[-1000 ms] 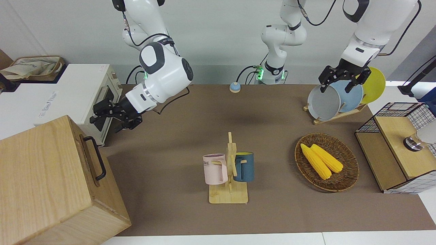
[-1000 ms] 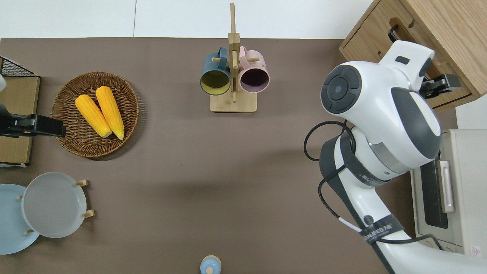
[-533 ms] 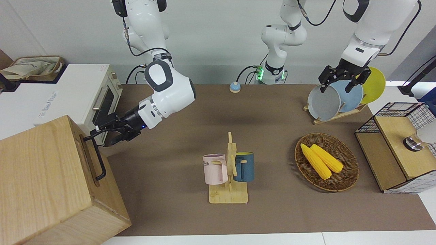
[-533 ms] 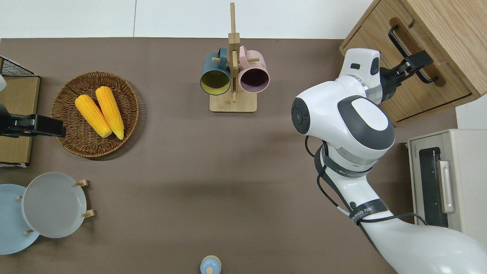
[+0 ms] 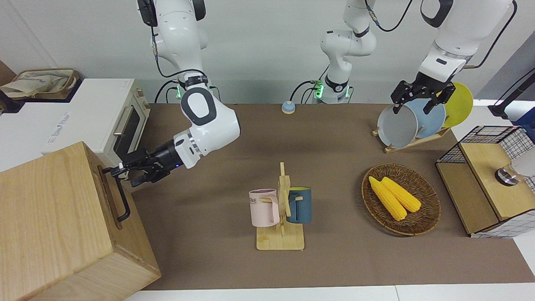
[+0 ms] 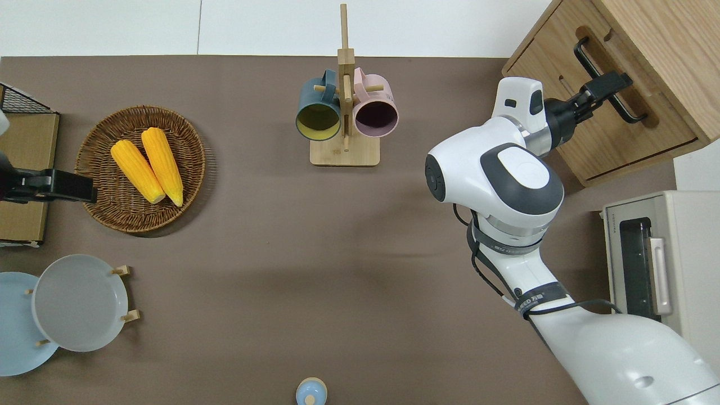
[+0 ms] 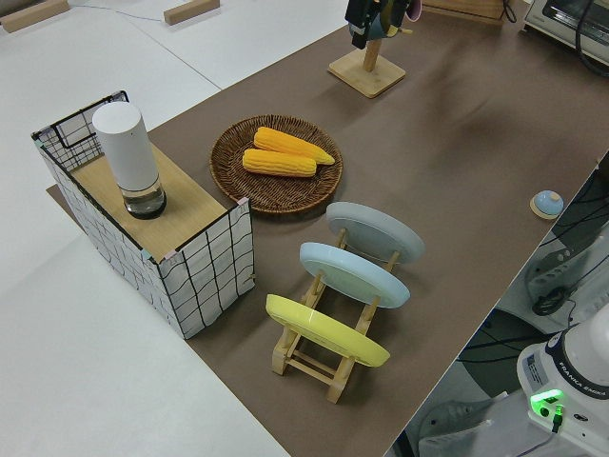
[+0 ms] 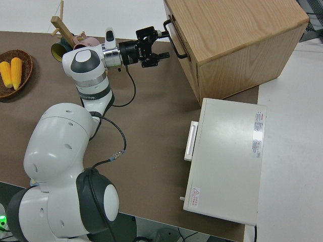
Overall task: Slide drawer open with right arm
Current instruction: 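Close the right gripper on the black drawer handle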
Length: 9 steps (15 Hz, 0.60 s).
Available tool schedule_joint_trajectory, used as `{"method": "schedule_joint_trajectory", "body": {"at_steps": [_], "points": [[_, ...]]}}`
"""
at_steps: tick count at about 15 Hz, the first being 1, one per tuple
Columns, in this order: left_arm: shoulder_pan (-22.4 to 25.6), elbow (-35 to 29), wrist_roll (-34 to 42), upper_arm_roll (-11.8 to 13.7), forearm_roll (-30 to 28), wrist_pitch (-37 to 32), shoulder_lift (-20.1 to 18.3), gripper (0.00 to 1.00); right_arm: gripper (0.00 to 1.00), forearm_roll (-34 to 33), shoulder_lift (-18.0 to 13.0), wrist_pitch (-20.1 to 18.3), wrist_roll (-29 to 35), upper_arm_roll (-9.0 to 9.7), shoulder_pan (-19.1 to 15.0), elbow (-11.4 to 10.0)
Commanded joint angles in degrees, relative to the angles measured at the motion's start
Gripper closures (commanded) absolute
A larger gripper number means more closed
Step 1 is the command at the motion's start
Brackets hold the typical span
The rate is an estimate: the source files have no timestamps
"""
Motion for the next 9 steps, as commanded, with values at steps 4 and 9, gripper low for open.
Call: {"method": "schedule_joint_trajectory", "body": {"at_steps": [4, 9], "points": [[-0.99, 1.12, 0.33, 0.92, 0.78, 0.04, 0.69, 0.00, 0.030, -6.36, 2.02, 0.54, 6.72, 0.24, -1.33, -1.18], [-0.99, 1.12, 0.33, 0.92, 0.78, 0.04, 0.69, 0.00, 0.372, -7.24, 2.72, 0.19, 6.82, 0.15, -1.24, -1.00]]}}
